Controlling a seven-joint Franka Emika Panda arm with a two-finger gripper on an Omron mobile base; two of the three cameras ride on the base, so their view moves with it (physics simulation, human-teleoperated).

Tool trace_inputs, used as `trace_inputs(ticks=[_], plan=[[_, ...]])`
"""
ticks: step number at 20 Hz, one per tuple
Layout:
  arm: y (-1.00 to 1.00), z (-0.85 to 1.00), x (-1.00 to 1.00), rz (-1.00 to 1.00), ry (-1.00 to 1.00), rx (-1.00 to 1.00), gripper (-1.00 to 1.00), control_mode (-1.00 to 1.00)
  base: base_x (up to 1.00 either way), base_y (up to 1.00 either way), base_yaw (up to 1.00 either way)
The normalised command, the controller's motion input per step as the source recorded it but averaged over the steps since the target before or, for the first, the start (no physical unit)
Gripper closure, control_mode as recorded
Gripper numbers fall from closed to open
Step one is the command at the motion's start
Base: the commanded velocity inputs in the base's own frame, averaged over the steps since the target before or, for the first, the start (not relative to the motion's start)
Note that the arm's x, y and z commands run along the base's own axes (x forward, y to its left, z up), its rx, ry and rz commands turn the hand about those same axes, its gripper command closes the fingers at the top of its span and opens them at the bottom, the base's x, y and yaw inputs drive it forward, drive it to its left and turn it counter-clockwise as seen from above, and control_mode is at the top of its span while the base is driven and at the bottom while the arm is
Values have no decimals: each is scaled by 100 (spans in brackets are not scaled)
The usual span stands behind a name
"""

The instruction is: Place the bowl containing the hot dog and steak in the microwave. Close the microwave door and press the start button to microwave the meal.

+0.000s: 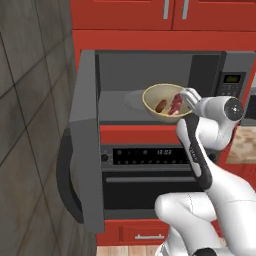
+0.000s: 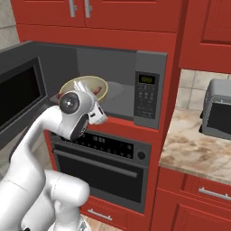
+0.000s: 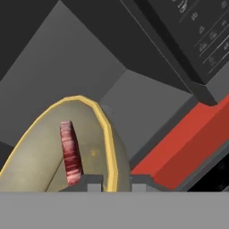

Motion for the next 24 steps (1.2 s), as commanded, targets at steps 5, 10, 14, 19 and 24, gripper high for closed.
trace_inputs(ticks=[5,10,14,19,24], plan=[[0,0,53,-1,0,1,100,-100,0,0,0],[0,0,51,-5,0,3,100,-100,0,0,0],[0,0,55,-6,0,4,100,-100,0,0,0],[0,0,47,-4,0,2,100,-100,0,0,0],[0,-2,32,0,2,3,100,-100,0,0,0]])
